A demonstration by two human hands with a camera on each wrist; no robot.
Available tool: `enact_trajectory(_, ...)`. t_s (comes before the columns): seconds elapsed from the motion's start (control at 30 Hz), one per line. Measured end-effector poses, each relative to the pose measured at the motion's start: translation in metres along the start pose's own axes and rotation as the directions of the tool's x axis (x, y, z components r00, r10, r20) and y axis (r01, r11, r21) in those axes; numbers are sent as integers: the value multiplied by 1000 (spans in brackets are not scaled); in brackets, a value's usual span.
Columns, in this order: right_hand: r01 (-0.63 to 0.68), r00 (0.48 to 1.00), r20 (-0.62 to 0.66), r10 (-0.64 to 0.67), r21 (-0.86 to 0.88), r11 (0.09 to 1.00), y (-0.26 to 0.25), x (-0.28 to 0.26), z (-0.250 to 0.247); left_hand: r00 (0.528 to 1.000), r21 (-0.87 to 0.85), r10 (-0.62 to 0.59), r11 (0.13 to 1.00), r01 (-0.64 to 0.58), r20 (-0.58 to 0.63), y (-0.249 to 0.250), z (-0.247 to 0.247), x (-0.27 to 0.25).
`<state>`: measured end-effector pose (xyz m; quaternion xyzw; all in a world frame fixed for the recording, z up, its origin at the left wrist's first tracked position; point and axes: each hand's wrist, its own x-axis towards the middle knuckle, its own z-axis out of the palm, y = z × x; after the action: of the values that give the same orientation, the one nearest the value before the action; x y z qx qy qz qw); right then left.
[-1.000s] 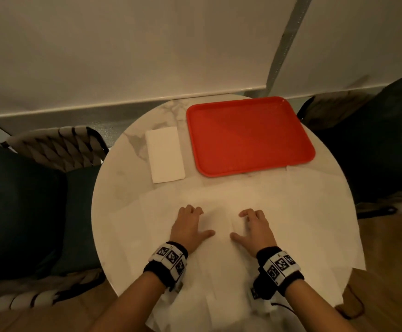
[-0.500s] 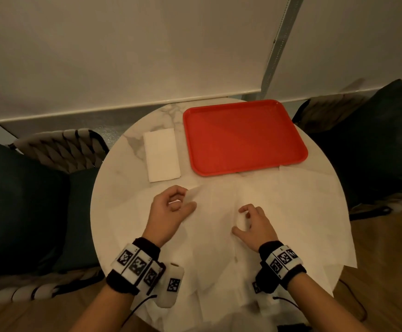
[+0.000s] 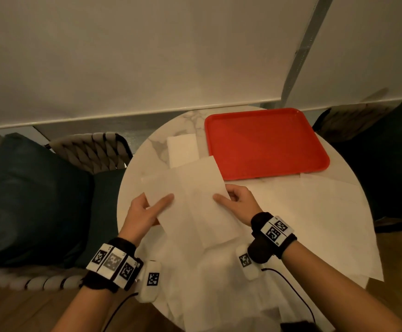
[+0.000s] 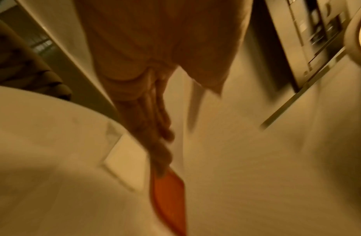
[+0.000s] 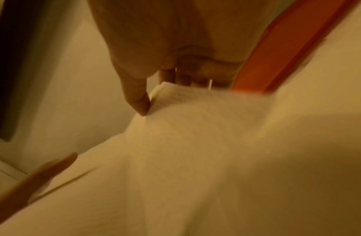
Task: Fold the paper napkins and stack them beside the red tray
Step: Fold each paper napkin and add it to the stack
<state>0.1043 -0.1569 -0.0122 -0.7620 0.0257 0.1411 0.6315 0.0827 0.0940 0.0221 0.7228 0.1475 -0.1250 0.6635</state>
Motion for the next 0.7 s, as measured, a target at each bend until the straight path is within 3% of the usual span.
enact_trajectory(0.1,-4,998,-59,2,-23,1000,-2,2,8,986,26,-138,990,136,95,-21,6,-7)
enact_trajectory(0.23,48,990,-120,-78,-239,970,1,-1,15,996,40,-79,996,77,49,-41,8,-8)
enact_trajectory(0.33,82,986,-115,-120,-293,953,-1,-4,23,998,124,-31,992,25,46,-45,17,-2)
enact_trajectory(0.47,14,990,-123,-75,-438,899,0,-2,33,997,200,-72,977,68,13,-45,34,7)
enact_trajectory(0.6,71,995,-32,-98,-477,876,2,-1,46,972,-31,-160,985,168,171,-34,48,10)
enact_trajectory(0.7,123,992,21,-126,-428,895,4,-4,54,973,-133,-115,981,143,202,-23,55,8)
